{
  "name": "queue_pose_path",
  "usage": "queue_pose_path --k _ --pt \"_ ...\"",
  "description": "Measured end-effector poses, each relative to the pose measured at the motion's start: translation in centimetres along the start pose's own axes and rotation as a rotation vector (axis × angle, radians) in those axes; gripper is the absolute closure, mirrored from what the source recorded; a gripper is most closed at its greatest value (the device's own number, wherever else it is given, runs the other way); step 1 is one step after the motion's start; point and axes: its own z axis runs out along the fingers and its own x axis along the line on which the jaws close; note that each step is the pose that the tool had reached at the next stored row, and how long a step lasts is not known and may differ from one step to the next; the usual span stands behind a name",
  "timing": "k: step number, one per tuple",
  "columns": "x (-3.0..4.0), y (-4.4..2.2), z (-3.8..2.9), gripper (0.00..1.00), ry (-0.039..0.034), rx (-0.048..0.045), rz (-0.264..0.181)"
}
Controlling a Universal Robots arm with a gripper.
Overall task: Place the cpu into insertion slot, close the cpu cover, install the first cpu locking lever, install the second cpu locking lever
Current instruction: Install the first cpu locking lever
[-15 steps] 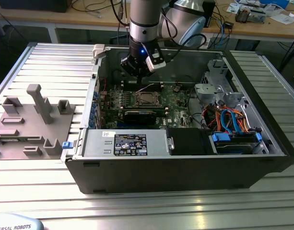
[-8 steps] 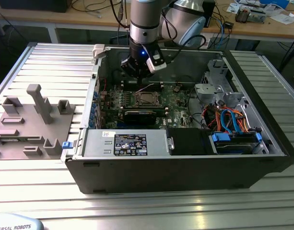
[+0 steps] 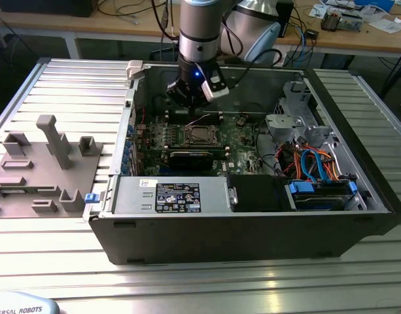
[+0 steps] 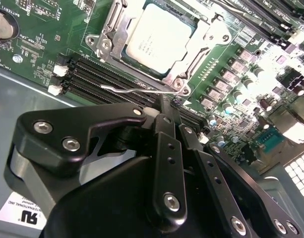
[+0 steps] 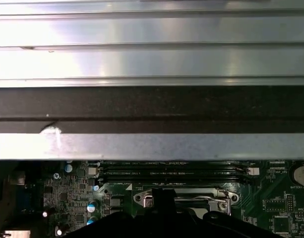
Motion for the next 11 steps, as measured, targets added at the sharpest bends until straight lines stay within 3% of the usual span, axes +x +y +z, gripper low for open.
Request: queue_pose_path --k 11 --pt "-0.46 0.13 0.51 0.89 0.001 0.0003 -0.014"
